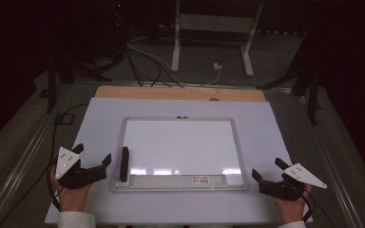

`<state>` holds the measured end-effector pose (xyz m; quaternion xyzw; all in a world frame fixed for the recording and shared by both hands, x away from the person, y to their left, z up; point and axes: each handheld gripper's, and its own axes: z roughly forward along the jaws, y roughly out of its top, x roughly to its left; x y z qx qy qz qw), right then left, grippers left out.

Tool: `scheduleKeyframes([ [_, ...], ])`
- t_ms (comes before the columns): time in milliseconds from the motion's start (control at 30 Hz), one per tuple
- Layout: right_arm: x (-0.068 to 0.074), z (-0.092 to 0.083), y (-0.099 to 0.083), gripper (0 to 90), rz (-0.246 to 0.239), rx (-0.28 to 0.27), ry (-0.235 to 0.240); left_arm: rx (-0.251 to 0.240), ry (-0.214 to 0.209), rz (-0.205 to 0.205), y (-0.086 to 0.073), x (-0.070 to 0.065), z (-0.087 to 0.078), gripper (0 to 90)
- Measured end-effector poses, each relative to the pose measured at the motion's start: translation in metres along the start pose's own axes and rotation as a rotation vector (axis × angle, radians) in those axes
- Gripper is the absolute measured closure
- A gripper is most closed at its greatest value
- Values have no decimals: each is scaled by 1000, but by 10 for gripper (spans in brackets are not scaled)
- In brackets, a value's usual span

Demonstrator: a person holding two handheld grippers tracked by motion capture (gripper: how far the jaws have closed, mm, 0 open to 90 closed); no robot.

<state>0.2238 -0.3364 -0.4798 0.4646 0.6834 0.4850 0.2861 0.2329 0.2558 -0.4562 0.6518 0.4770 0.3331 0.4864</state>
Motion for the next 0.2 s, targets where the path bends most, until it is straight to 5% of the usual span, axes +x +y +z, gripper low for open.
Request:
scheduleKeyframes([
  [200,0,-2,1,0,-3,-9,-1,-10,14,-7,-3,5,-6,6],
])
